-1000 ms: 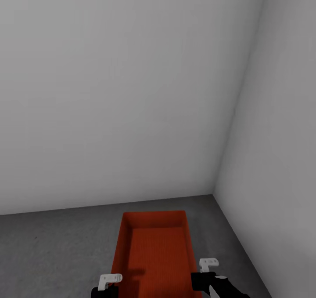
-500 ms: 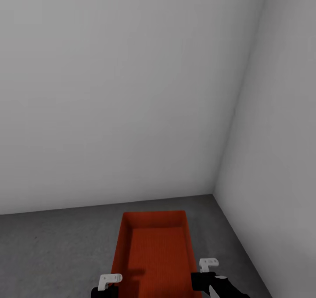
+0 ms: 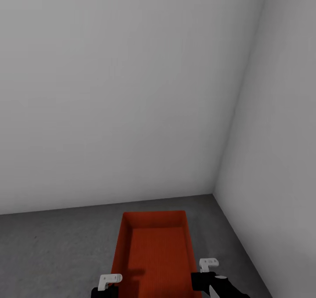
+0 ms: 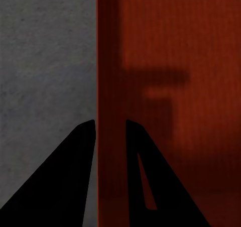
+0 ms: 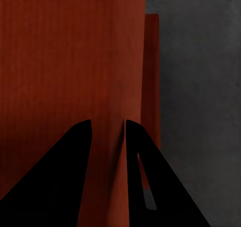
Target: Move the two storage containers from the living room to the garage. In the garage, place one container on the floor and stack the other container on top of it (either order is fine).
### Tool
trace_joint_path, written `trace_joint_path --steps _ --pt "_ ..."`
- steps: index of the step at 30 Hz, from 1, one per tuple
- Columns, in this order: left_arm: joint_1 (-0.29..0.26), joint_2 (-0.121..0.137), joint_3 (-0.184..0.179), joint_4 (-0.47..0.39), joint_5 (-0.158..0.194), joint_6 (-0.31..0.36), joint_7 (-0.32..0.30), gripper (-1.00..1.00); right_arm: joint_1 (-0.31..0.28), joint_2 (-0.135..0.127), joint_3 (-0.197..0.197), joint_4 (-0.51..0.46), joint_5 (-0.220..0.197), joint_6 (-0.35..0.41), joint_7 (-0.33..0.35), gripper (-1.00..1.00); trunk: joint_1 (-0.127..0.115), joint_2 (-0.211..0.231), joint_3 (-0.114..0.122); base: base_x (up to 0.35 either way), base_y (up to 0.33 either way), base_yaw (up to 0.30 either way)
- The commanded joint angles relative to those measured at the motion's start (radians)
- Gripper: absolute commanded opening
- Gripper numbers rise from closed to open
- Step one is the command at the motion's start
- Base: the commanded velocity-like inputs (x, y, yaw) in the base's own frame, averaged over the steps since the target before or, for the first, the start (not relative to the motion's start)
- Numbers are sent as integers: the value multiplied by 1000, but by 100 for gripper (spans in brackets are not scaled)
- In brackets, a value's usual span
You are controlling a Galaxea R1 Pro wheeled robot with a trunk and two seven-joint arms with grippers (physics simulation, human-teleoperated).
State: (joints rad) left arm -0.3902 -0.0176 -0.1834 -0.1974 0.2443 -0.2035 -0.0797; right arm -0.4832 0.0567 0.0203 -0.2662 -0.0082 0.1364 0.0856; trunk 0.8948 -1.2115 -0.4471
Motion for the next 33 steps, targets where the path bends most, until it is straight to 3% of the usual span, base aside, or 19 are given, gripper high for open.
trace_joint_path --steps 1,12,17,28,33 --pt "-1 24 -11 -4 6 -17 -2 -100 0 -5 12 2 -12 6 72 -100 0 -1 -1 0 0 0" --pt "-1 24 -11 -4 6 -17 -3 -100 0 -5 12 2 -12 6 72 -100 34 -64 -29 0 0 0" --pt "-1 24 -10 -4 6 -17 -3 -100 0 -5 12 2 -12 6 72 -100 34 -64 -29 0 0 0" --pt "-1 24 -10 -4 6 -17 -4 -100 0 -5 12 2 -12 6 72 -100 77 -141 -64 0 0 0" --pt "-1 24 -11 -4 7 -17 -4 -100 0 -5 12 2 -12 6 72 -100 80 -148 -67 0 0 0"
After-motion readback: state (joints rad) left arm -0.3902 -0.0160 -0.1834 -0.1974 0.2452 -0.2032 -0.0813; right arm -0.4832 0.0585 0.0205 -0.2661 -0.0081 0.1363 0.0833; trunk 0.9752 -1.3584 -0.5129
